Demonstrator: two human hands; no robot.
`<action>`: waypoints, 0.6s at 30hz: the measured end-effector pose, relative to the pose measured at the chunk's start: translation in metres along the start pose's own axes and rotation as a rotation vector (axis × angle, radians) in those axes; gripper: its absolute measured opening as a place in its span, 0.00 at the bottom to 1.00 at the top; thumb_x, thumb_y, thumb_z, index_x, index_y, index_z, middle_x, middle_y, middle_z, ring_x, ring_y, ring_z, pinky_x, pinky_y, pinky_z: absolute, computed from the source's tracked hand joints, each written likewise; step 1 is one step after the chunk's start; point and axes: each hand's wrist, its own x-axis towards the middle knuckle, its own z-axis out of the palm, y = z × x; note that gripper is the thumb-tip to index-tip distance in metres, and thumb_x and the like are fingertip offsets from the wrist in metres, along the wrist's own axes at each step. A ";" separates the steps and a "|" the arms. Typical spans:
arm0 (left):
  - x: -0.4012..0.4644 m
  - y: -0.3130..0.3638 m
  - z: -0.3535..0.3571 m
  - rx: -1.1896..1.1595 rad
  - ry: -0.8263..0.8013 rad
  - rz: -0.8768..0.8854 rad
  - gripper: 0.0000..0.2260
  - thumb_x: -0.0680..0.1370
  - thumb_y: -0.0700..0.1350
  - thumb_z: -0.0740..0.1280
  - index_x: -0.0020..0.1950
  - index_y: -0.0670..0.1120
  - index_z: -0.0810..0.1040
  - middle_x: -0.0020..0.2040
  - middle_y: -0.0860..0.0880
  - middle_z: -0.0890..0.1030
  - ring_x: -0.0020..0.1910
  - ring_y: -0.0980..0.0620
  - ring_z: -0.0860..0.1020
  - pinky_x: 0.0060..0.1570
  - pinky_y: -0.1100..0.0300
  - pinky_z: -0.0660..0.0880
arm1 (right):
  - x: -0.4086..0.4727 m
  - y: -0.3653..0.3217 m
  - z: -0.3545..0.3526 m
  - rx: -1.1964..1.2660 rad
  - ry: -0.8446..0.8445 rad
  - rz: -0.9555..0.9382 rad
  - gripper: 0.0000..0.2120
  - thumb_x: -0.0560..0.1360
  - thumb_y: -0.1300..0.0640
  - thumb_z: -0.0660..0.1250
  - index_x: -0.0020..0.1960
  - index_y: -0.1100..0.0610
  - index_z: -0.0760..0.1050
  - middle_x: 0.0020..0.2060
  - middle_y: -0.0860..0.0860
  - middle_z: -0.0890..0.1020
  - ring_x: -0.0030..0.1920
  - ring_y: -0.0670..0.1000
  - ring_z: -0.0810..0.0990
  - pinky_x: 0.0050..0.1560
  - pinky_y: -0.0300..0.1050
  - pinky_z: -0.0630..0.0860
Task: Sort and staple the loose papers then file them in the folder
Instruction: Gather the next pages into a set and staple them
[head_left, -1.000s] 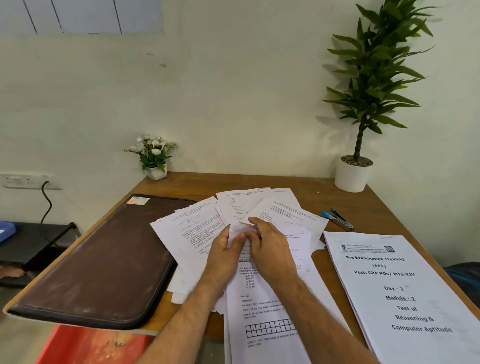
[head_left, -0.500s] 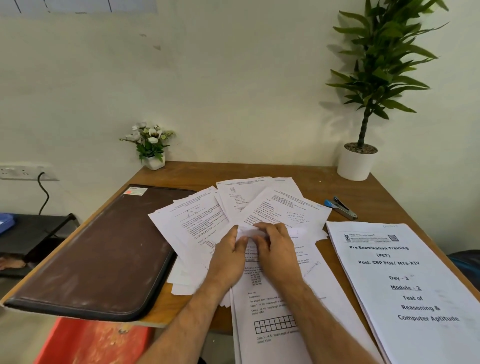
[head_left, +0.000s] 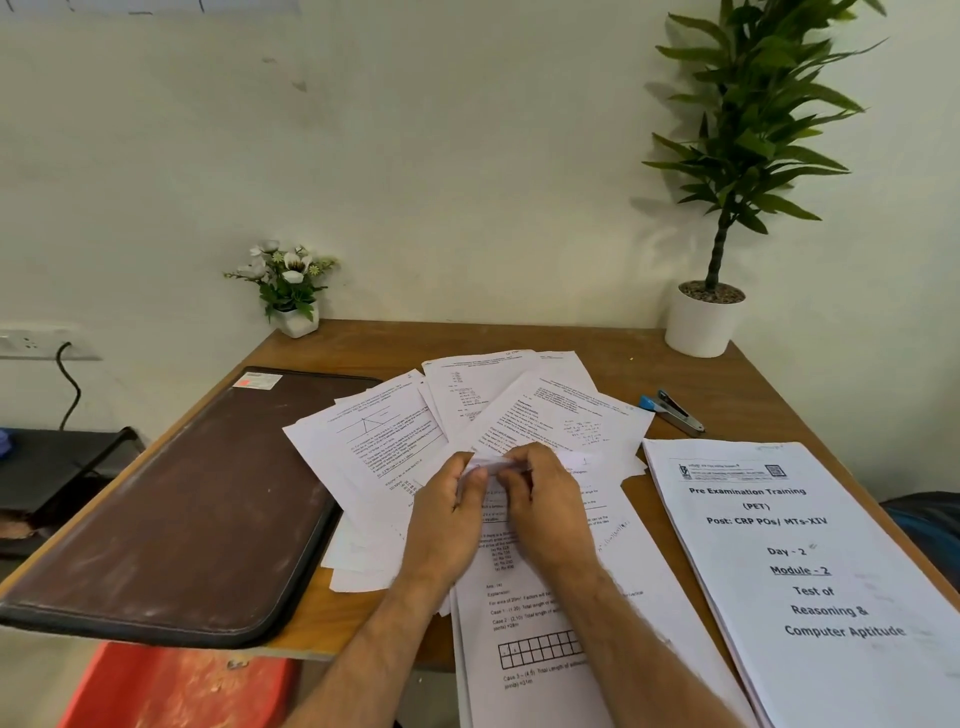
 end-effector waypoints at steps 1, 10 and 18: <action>0.000 0.001 0.000 -0.023 0.014 0.005 0.09 0.84 0.49 0.62 0.61 0.56 0.80 0.52 0.61 0.84 0.54 0.64 0.80 0.50 0.70 0.76 | 0.000 0.001 0.000 0.008 0.000 0.015 0.04 0.82 0.55 0.64 0.54 0.47 0.71 0.53 0.43 0.77 0.50 0.40 0.77 0.42 0.25 0.71; 0.019 0.003 -0.009 -0.523 0.235 -0.232 0.10 0.85 0.46 0.62 0.55 0.47 0.83 0.49 0.46 0.87 0.52 0.44 0.85 0.55 0.50 0.80 | -0.001 -0.001 -0.001 0.039 0.022 0.018 0.05 0.82 0.55 0.63 0.50 0.46 0.70 0.49 0.39 0.76 0.49 0.38 0.76 0.44 0.26 0.70; 0.058 0.000 -0.025 -0.016 0.082 -0.163 0.14 0.78 0.41 0.73 0.61 0.54 0.80 0.57 0.55 0.83 0.57 0.56 0.81 0.62 0.52 0.78 | -0.005 0.000 -0.006 0.028 0.059 -0.053 0.08 0.82 0.55 0.64 0.59 0.48 0.75 0.55 0.38 0.73 0.55 0.39 0.73 0.50 0.22 0.66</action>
